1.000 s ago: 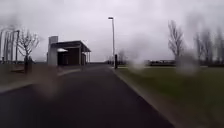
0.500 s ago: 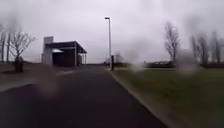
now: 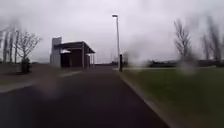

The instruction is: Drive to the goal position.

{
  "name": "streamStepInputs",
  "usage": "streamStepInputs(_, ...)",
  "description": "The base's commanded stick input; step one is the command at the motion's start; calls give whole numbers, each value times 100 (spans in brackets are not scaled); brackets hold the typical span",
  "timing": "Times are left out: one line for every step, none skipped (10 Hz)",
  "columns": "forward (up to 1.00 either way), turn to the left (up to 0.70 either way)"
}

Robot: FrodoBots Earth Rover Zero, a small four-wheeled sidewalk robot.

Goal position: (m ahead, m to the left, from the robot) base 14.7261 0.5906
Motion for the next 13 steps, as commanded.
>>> streamStepInputs(100,0)
streamStepInputs(100,0)
streamStepInputs(100,17)
streamStepInputs(100,36)
streamStepInputs(100,40)
streamStepInputs(100,40)
streamStepInputs(100,17)
streamStepInputs(100,8)
streamStepInputs(100,0)
streamStepInputs(100,0)
streamStepInputs(100,0)
streamStepInputs(100,0)
streamStepInputs(100,0)
